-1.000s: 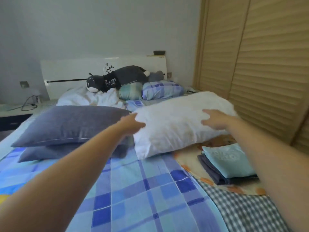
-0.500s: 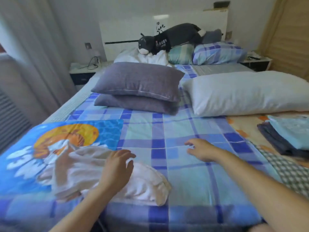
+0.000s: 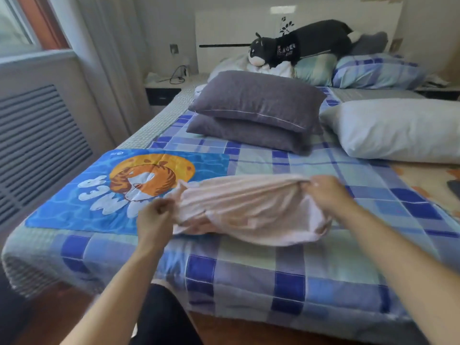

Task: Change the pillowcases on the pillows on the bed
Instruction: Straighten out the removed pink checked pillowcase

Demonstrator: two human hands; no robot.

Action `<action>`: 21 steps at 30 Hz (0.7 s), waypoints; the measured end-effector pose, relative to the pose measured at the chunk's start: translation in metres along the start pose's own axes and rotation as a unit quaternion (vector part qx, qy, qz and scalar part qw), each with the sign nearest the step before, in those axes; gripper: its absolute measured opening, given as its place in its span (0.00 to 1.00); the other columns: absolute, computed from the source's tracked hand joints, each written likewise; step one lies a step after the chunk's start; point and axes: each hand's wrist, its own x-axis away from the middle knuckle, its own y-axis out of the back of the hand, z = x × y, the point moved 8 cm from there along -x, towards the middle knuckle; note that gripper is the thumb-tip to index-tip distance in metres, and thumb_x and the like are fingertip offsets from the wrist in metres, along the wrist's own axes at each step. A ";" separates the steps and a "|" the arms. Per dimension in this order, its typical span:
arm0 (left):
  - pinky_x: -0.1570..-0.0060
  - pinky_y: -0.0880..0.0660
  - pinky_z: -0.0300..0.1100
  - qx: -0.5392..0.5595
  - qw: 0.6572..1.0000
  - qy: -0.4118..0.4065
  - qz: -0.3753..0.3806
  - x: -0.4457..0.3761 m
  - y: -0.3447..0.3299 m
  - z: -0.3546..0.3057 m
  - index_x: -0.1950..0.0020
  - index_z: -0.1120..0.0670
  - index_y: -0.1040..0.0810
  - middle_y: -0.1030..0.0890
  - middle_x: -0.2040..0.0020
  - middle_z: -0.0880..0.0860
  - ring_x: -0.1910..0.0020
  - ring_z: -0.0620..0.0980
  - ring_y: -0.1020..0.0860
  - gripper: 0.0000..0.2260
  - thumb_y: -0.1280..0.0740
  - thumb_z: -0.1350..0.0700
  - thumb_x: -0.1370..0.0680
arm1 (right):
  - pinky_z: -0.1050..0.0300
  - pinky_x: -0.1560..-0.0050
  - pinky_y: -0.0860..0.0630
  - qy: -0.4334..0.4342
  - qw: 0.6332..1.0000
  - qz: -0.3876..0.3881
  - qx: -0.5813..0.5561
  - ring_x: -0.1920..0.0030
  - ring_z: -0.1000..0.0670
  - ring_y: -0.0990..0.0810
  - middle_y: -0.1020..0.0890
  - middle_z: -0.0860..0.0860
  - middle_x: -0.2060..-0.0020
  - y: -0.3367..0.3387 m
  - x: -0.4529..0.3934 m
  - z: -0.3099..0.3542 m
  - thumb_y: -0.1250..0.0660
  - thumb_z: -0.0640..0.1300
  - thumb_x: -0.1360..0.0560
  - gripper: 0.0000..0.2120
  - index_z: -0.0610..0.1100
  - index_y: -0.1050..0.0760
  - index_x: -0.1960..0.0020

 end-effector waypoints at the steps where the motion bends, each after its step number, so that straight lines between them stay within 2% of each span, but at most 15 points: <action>1: 0.59 0.28 0.44 0.073 0.997 -0.018 0.014 0.002 -0.011 -0.027 0.55 0.50 0.16 0.18 0.62 0.51 0.62 0.50 0.22 0.10 0.32 0.64 0.22 | 0.52 0.60 0.36 -0.011 0.997 -0.050 -0.058 0.57 0.40 0.22 0.19 0.38 0.60 0.039 -0.002 -0.002 0.32 0.44 0.22 0.11 0.36 0.22 0.58; 2: 0.60 0.27 0.44 0.149 0.987 -0.034 0.048 0.005 -0.027 -0.055 0.54 0.50 0.16 0.17 0.62 0.50 0.64 0.48 0.22 0.10 0.33 0.64 0.21 | 0.52 0.60 0.34 -0.026 0.989 -0.092 -0.110 0.58 0.43 0.24 0.20 0.40 0.62 0.075 -0.005 -0.008 0.31 0.43 0.23 0.10 0.39 0.22 0.60; 3: 0.59 0.25 0.44 0.217 0.970 -0.043 0.102 0.013 -0.047 -0.084 0.50 0.49 0.16 0.15 0.59 0.49 0.62 0.47 0.20 0.10 0.33 0.63 0.19 | 0.52 0.57 0.32 -0.044 0.983 -0.125 -0.129 0.55 0.45 0.23 0.19 0.41 0.59 0.105 -0.006 -0.016 0.31 0.42 0.24 0.05 0.42 0.21 0.58; 4: 0.55 0.23 0.42 0.267 0.947 -0.054 0.169 0.022 -0.070 -0.108 0.44 0.48 0.17 0.14 0.52 0.49 0.56 0.46 0.17 0.10 0.34 0.61 0.18 | 0.51 0.50 0.29 -0.068 0.981 -0.150 -0.100 0.48 0.44 0.22 0.19 0.40 0.50 0.128 -0.008 -0.027 0.31 0.41 0.24 0.05 0.43 0.21 0.49; 5: 0.48 0.23 0.41 0.285 0.927 -0.068 0.235 0.031 -0.093 -0.125 0.38 0.45 0.20 0.15 0.44 0.48 0.47 0.44 0.17 0.12 0.35 0.60 0.18 | 0.48 0.43 0.29 -0.094 0.982 -0.163 0.010 0.40 0.40 0.25 0.23 0.38 0.39 0.146 -0.007 -0.037 0.32 0.41 0.24 0.15 0.44 0.25 0.37; 6: 0.41 0.25 0.41 0.277 0.914 -0.080 0.287 0.040 -0.115 -0.135 0.33 0.42 0.24 0.19 0.36 0.47 0.39 0.42 0.20 0.16 0.34 0.59 0.18 | 0.45 0.38 0.31 -0.115 0.967 -0.180 0.137 0.35 0.37 0.30 0.29 0.37 0.33 0.159 -0.003 -0.048 0.34 0.41 0.24 0.23 0.46 0.31 0.30; 7: 0.36 0.27 0.42 0.243 0.911 -0.092 0.321 0.047 -0.135 -0.134 0.30 0.39 0.27 0.23 0.32 0.46 0.34 0.41 0.24 0.20 0.34 0.58 0.18 | 0.43 0.36 0.33 -0.104 0.945 -0.209 0.228 0.34 0.35 0.33 0.32 0.37 0.32 0.165 0.002 -0.056 0.34 0.41 0.24 0.26 0.47 0.34 0.28; 8: 0.34 0.29 0.43 0.190 0.915 -0.108 0.340 0.055 -0.153 -0.126 0.28 0.37 0.29 0.25 0.29 0.45 0.32 0.40 0.27 0.22 0.33 0.57 0.18 | 0.43 0.35 0.33 -0.067 0.936 -0.231 0.256 0.35 0.34 0.33 0.32 0.37 0.33 0.161 0.007 -0.059 0.34 0.40 0.25 0.25 0.45 0.33 0.28; 9: 0.33 0.29 0.45 0.127 0.921 -0.123 0.348 0.063 -0.168 -0.110 0.28 0.37 0.30 0.26 0.29 0.44 0.31 0.41 0.27 0.22 0.33 0.57 0.18 | 0.44 0.36 0.33 -0.025 0.943 -0.230 0.238 0.36 0.35 0.30 0.28 0.37 0.36 0.149 0.012 -0.064 0.34 0.38 0.25 0.21 0.43 0.28 0.32; 11: 0.33 0.27 0.47 0.059 0.922 -0.130 0.360 0.086 -0.189 -0.066 0.33 0.34 0.26 0.24 0.31 0.44 0.34 0.41 0.25 0.22 0.32 0.58 0.19 | 0.51 0.43 0.28 0.017 0.977 -0.171 0.129 0.44 0.40 0.22 0.18 0.41 0.47 0.115 0.017 -0.074 0.33 0.38 0.24 0.10 0.41 0.19 0.45; 12: 0.35 0.25 0.47 0.049 0.921 -0.131 0.364 0.096 -0.195 -0.043 0.37 0.32 0.23 0.22 0.34 0.44 0.36 0.41 0.24 0.22 0.31 0.60 0.20 | 0.52 0.48 0.26 0.019 0.988 -0.124 0.086 0.48 0.44 0.20 0.16 0.46 0.52 0.097 0.017 -0.077 0.32 0.40 0.24 0.06 0.43 0.18 0.49; 14: 0.40 0.22 0.45 0.006 0.927 -0.145 0.346 0.112 -0.201 -0.012 0.46 0.32 0.19 0.19 0.39 0.44 0.41 0.44 0.20 0.21 0.32 0.62 0.20 | 0.53 0.49 0.25 0.052 0.991 -0.059 0.105 0.50 0.48 0.20 0.18 0.50 0.52 0.075 0.014 -0.073 0.30 0.45 0.25 0.05 0.47 0.21 0.50; 16: 0.44 0.22 0.43 -0.035 0.935 -0.174 0.308 0.117 -0.205 -0.015 0.47 0.36 0.19 0.18 0.43 0.41 0.45 0.44 0.19 0.15 0.32 0.59 0.20 | 0.52 0.44 0.27 0.032 0.978 0.016 0.206 0.42 0.47 0.25 0.25 0.50 0.44 0.063 0.007 -0.082 0.26 0.52 0.29 0.19 0.51 0.26 0.42; 19: 0.46 0.24 0.36 0.018 0.935 -0.212 0.285 0.126 -0.209 -0.052 0.45 0.39 0.20 0.19 0.46 0.37 0.46 0.40 0.20 0.12 0.33 0.58 0.19 | 0.48 0.39 0.31 -0.058 0.918 0.170 0.355 0.33 0.44 0.35 0.37 0.47 0.32 0.050 0.010 -0.124 0.20 0.57 0.37 0.44 0.54 0.38 0.27; 21: 0.47 0.26 0.34 0.019 0.928 -0.249 0.277 0.131 -0.213 -0.068 0.46 0.38 0.21 0.20 0.46 0.36 0.45 0.38 0.22 0.13 0.32 0.58 0.20 | 0.46 0.33 0.33 -0.074 0.883 0.242 0.396 0.29 0.42 0.39 0.44 0.47 0.26 0.040 0.012 -0.146 0.21 0.53 0.34 0.49 0.56 0.45 0.22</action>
